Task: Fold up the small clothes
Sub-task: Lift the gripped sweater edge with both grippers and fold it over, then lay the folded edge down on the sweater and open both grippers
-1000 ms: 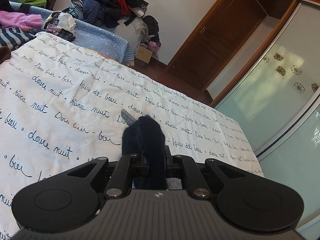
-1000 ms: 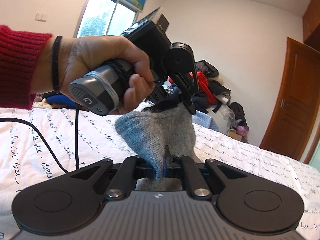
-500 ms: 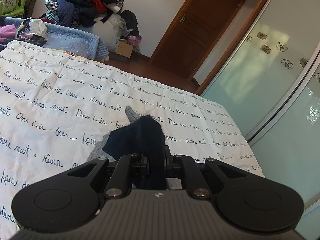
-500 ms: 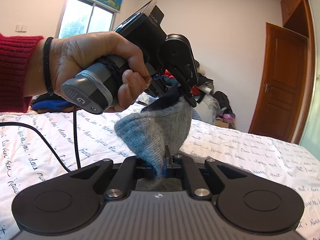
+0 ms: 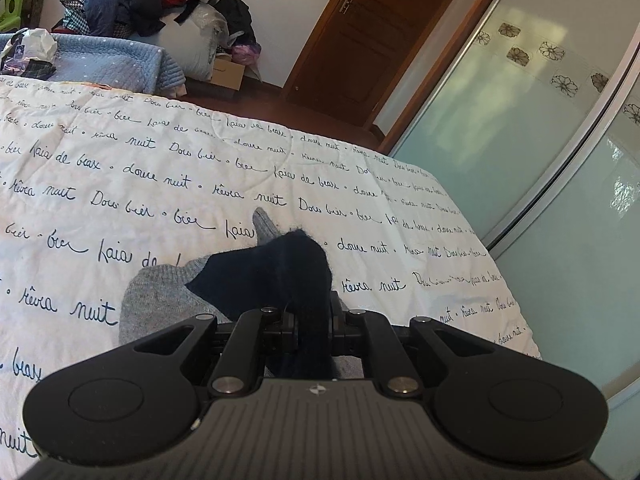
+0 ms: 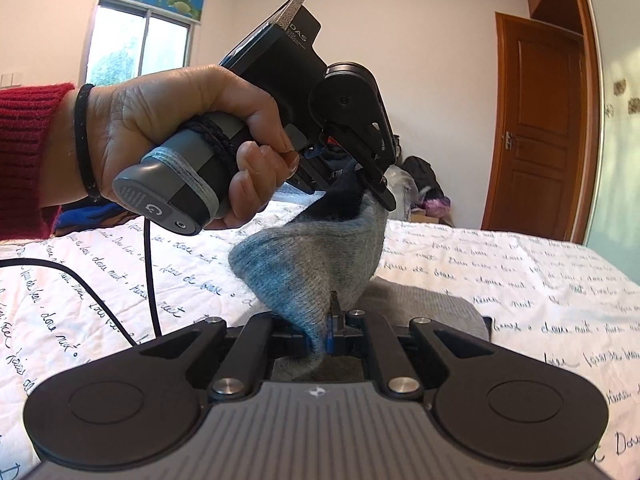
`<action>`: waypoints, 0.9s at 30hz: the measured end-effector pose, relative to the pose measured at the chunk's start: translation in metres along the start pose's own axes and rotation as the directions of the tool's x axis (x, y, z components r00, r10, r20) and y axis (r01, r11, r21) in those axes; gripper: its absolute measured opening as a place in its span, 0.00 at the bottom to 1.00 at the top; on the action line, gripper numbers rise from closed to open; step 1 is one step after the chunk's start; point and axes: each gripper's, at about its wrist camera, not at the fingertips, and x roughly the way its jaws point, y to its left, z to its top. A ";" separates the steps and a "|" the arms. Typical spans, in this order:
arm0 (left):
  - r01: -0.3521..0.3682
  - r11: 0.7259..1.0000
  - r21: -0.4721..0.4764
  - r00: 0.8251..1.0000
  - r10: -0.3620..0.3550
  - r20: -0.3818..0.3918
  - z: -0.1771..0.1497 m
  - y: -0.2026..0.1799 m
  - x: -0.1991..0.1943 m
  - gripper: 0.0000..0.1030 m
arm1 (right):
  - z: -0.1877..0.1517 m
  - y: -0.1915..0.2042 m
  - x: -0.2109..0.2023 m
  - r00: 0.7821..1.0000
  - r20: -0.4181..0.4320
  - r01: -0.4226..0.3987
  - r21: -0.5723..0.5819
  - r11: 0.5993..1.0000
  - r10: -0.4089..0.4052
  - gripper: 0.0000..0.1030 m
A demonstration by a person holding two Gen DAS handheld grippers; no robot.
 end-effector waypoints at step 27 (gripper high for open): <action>-0.005 0.997 0.082 0.994 0.014 -0.110 -0.032 -0.047 0.075 0.09 | -0.027 -0.054 -0.010 0.997 -0.079 0.015 0.202 0.979 0.001 0.07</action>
